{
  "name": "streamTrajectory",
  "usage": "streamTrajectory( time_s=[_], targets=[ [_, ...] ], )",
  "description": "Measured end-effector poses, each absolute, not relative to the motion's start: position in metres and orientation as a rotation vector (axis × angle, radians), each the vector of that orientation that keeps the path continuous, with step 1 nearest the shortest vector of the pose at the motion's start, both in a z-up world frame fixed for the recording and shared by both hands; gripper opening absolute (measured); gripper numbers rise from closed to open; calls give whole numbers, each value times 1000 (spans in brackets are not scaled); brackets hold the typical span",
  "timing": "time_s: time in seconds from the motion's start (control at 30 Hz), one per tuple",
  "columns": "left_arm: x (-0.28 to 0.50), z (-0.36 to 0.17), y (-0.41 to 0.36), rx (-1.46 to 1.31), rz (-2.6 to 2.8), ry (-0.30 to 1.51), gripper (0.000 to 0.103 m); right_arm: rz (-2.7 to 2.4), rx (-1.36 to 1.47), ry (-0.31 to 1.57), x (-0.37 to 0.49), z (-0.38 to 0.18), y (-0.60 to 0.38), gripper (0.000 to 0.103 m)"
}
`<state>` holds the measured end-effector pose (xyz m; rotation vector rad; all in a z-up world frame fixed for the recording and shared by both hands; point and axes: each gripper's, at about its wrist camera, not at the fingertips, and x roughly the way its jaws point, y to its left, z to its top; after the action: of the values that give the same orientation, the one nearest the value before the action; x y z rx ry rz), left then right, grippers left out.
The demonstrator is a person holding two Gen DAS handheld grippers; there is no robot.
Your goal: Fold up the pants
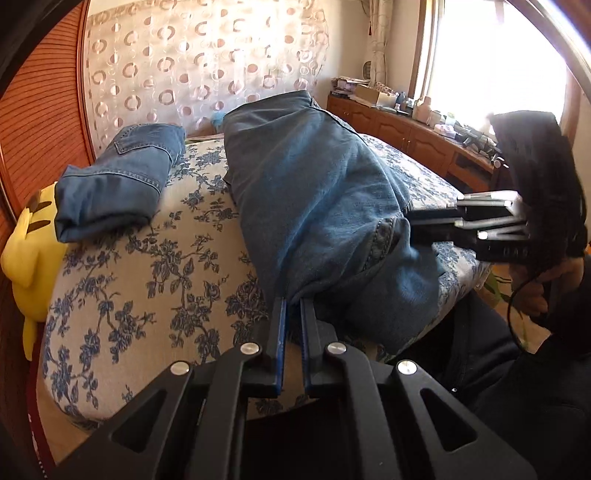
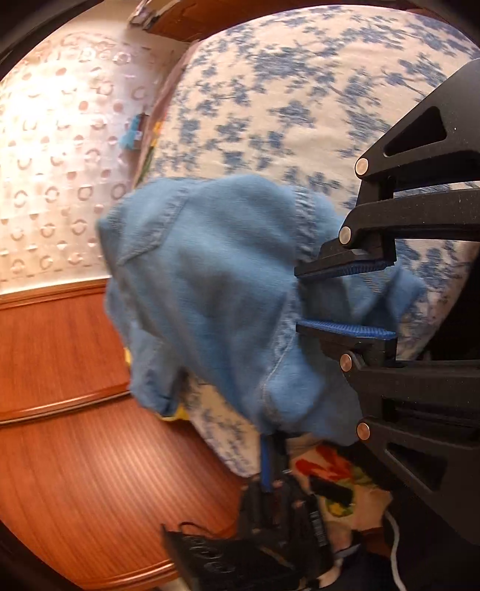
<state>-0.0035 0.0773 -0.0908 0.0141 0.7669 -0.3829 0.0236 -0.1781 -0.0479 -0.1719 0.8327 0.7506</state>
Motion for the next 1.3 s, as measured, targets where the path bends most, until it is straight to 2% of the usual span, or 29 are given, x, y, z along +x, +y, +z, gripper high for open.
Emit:
streamTrajectory(
  time_s=[0.1,0.17,0.23,0.3,0.47,0.73,0.77,0.83,0.9,1.1,1.3],
  targets=[
    [-5,-83,79,1,-384,759,7,749,-163,836,19,-49,-185,21],
    [-6,-76,80,1,-379,744,14,740,-154,825,20,-43,-188,20],
    [-7,-69,80,7,-373,727,34,738,-150,800,19,-36,-187,20],
    [-6,-64,79,9,-367,714,42,748,-147,777,17,-29,-184,20],
    [1,-58,83,-5,-338,698,42,803,-137,741,16,-14,-164,28],
    [12,-56,98,-41,-306,695,42,851,-196,795,16,-30,-138,29],
    [13,-56,98,-42,-305,696,42,850,-207,805,15,-33,-136,27],
    [15,-57,101,-46,-290,698,44,853,-213,822,14,-40,-134,13],
    [18,-59,102,-52,-284,703,47,861,-220,834,12,-43,-135,8],
    [26,-58,103,-72,-286,696,66,902,-186,888,8,-51,-140,0],
    [41,-54,100,-73,-280,682,66,864,-172,820,5,-37,-146,0]
  ],
)
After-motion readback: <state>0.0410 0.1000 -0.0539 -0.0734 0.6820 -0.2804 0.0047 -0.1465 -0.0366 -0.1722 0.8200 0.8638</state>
